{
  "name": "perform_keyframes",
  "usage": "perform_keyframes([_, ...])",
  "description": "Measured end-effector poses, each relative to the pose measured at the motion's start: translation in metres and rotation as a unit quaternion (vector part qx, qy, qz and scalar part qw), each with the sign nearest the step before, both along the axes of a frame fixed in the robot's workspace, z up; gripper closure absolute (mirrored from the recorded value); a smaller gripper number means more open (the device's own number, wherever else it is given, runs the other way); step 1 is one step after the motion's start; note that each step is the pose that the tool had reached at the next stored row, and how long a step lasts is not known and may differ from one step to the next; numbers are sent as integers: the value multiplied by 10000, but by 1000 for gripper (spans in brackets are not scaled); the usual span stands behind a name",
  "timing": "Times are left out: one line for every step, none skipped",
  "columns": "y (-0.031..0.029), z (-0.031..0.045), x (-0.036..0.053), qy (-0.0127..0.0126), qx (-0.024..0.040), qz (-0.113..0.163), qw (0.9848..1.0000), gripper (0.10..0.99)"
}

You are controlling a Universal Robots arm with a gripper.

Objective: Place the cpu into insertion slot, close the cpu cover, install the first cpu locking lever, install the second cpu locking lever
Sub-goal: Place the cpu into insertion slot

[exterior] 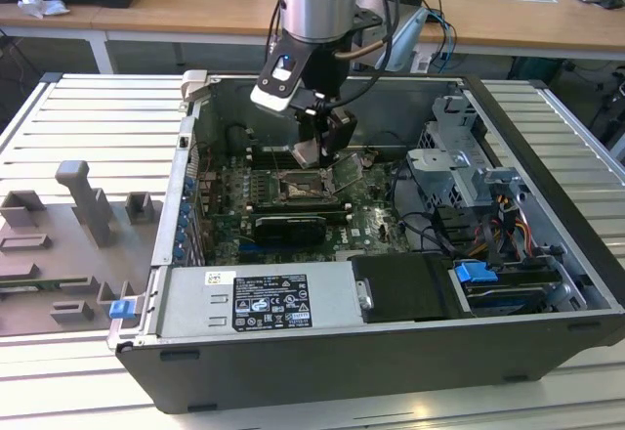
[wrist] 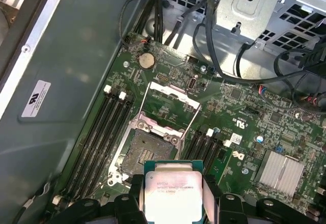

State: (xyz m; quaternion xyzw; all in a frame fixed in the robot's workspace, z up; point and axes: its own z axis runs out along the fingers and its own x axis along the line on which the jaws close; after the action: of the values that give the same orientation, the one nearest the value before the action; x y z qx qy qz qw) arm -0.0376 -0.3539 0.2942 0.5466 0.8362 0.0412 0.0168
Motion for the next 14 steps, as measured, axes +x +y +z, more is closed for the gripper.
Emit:
perform_keyframes([0,-2,0,0,0,-4,10000,545])
perform_keyframes([0,-3,0,0,0,-7,10000,545])
perform_keyframes([0,-4,0,0,0,-10,10000,545])
perform_keyframes([0,-5,0,0,0,-15,10000,545])
perform_keyframes([0,-7,0,0,0,-19,10000,545])
perform_keyframes([0,-7,0,0,0,-21,10000,545])
perform_keyframes([0,-9,0,0,0,-24,10000,545])
perform_keyframes([0,-11,0,0,0,-30,10000,545])
perform_keyframes([0,-12,0,0,0,-34,10000,545])
perform_keyframes([0,-14,0,0,0,-36,10000,545])
perform_keyframes([0,-15,0,0,0,-42,10000,545])
perform_keyframes([0,-17,0,0,0,-49,10000,545])
perform_keyframes([0,-18,0,0,0,-52,10000,545])
perform_keyframes([0,-20,0,0,0,-56,10000,545])
